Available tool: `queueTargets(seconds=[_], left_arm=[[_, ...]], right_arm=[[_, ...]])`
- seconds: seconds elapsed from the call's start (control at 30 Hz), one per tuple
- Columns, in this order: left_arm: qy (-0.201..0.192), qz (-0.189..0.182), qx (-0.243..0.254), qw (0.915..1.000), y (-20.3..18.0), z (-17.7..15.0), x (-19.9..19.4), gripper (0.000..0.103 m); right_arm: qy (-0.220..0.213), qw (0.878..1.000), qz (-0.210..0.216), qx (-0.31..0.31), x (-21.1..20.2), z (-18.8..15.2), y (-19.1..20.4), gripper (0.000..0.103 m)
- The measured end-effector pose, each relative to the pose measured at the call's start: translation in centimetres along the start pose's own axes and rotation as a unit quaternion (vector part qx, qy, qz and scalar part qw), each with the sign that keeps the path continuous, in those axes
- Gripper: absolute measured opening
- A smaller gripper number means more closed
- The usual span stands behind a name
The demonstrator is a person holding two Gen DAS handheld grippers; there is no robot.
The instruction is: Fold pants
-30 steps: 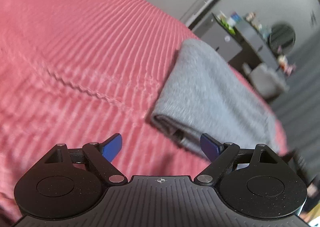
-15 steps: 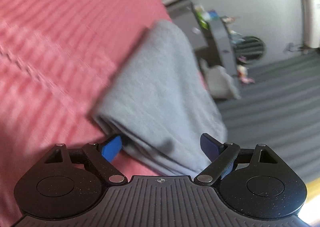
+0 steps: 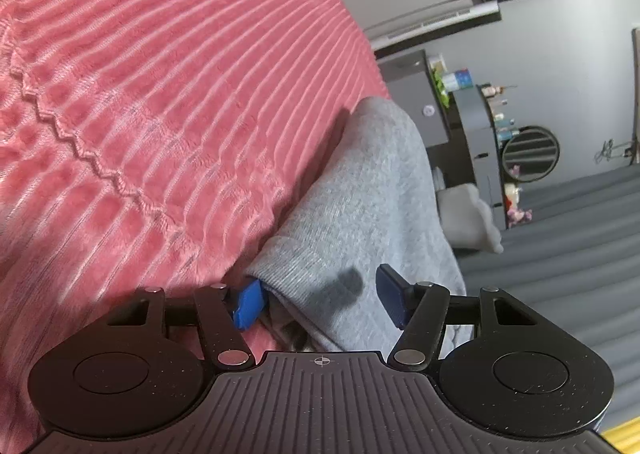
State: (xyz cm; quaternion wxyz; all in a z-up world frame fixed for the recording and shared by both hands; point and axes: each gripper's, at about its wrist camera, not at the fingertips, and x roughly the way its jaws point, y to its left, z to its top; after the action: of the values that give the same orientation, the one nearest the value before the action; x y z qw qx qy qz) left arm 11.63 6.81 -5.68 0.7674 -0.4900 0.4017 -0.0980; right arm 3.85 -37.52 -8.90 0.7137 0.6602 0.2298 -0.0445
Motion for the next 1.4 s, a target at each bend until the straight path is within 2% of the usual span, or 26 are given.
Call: queueTargets(seconds=[0.07,0.1,0.2,0.3,0.37,0.43,0.53,0.7,0.77,0.83,0.9,0.93,1.03,1.1,1.13,1.2,1.23,1.3,1.33,1.37,1.4], left_arm=[[-0.001,0.011,0.027,0.9996,0.1,-0.5,-1.2,0.066],[0.003,0.009,0.039,0.9992,-0.3,-0.9,-1.5,0.071],[0.033,-0.035,0.055,0.9973,-0.9,-1.6,-1.4,0.073],[0.013,-0.028,0.065,0.9974,-1.1,-1.1,-0.6,0.076],[0.002,-0.018,0.038,0.9991,-0.3,-0.6,-0.1,0.075],[-0.012,-0.009,0.016,0.9998,0.5,-0.2,-0.3,0.062],[-0.016,0.009,0.021,0.9996,0.6,0.0,-0.4,0.050],[-0.015,0.031,0.068,0.9970,-0.1,-0.5,-0.6,0.049],[-0.011,0.040,0.078,0.9961,-0.4,-0.8,-0.9,0.052],[-0.029,0.086,0.084,0.9923,-0.5,-1.3,-2.1,0.080],[-0.072,0.121,0.102,0.9848,-0.6,-1.9,-3.4,0.087],[-0.078,0.135,0.109,0.9817,-0.7,-2.0,-3.9,0.092],[-0.065,0.161,0.142,0.9746,-1.7,-2.7,-4.6,0.096],[-0.066,0.175,0.185,0.9647,-2.5,-3.9,-5.3,0.096],[-0.072,0.183,0.218,0.9558,-3.2,-4.8,-5.6,0.096],[-0.088,0.202,0.298,0.9286,-4.6,-6.8,-6.0,0.096],[-0.097,0.212,0.337,0.9122,-5.3,-7.8,-6.0,0.096],[-0.109,0.234,0.407,0.8763,-6.7,-9.6,-5.7,0.096],[-0.110,0.240,0.426,0.8655,-7.0,-10.2,-5.7,0.096],[-0.108,0.242,0.439,0.8585,-7.2,-10.8,-5.7,0.096],[-0.104,0.237,0.447,0.8562,-7.2,-11.2,-5.7,0.096]], right_arm=[[0.002,1.000,-0.001,-0.001,0.2,-0.1,0.1,0.084],[0.001,1.000,-0.001,0.001,0.3,-0.2,0.1,0.084],[0.002,1.000,-0.002,-0.005,0.1,-0.5,0.3,0.085],[0.003,1.000,-0.006,-0.021,-0.4,-1.2,0.5,0.089],[0.005,1.000,-0.007,-0.028,-0.5,-1.2,0.6,0.090],[0.006,1.000,-0.007,-0.029,-0.6,-1.3,0.7,0.090],[0.005,0.999,-0.009,-0.033,-0.6,-1.3,0.8,0.090],[0.003,0.998,-0.029,-0.064,-0.4,-1.6,1.6,0.090],[-0.001,0.996,-0.044,-0.078,-0.7,-1.8,2.1,0.090],[-0.005,0.993,-0.064,-0.095,-1.2,-2.2,2.7,0.090],[-0.017,0.988,-0.094,-0.125,-1.7,-2.7,3.5,0.095],[-0.024,0.981,-0.125,-0.147,-2.0,-3.1,4.2,0.097],[-0.015,0.960,-0.188,-0.206,-2.2,-4.3,5.5,0.099],[0.032,0.943,-0.219,-0.249,-2.0,-5.4,6.3,0.099],[0.053,0.934,-0.226,-0.271,-1.9,-6.2,6.7,0.099],[0.076,0.912,-0.233,-0.330,-2.3,-8.1,7.6,0.099],[0.074,0.898,-0.237,-0.363,-2.7,-9.2,8.1,0.099],[0.063,0.863,-0.240,-0.439,-3.2,-11.6,9.4,0.099],[0.057,0.847,-0.242,-0.470,-3.3,-12.6,9.9,0.099],[0.050,0.827,-0.246,-0.503,-3.4,-13.8,10.3,0.099],[0.045,0.813,-0.247,-0.525,-3.4,-14.6,10.6,0.099]])
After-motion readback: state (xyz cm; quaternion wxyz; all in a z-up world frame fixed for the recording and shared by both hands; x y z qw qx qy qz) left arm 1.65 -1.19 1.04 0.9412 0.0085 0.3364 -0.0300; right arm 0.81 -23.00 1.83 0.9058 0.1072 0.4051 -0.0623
